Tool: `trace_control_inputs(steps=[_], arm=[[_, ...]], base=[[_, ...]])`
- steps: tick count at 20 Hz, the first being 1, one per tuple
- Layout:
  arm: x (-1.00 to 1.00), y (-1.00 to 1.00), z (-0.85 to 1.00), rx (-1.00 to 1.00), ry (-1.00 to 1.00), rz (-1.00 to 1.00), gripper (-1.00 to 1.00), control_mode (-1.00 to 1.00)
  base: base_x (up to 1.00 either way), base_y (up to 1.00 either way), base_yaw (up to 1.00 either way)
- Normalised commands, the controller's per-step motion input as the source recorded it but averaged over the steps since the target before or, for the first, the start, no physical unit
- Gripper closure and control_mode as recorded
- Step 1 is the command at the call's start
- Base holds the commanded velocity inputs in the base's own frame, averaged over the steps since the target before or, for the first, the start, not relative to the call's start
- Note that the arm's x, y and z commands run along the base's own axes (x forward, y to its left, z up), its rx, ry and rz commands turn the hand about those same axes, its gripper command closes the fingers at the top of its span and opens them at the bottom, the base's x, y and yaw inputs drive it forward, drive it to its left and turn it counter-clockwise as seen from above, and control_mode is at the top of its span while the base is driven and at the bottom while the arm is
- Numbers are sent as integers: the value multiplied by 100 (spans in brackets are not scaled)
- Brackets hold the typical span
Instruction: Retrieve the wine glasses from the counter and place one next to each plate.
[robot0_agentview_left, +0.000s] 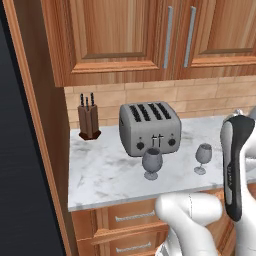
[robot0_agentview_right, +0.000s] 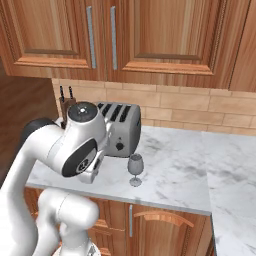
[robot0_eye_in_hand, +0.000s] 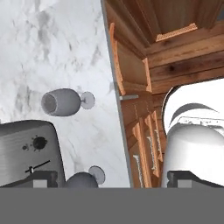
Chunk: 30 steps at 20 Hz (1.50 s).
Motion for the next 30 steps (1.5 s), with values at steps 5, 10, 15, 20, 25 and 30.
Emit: trace_control_inputs(steps=[5,10,15,20,25,30], arm=[[0,-45,-22,24,0,-4,-100,-100],[7,-26,-25,18,-7,0,-100,-100],[17,-24,-33,18,-3,0,-100,-100],[37,-23,-31,25,0,-1,-100,-100],[52,-19,-26,26,0,0,-100,-100],[38,-22,-30,23,1,0,-100,-100]], base=[[0,0,0],[0,0,0],[0,0,0],[0,0,0],[0,0,0],[0,0,0]])
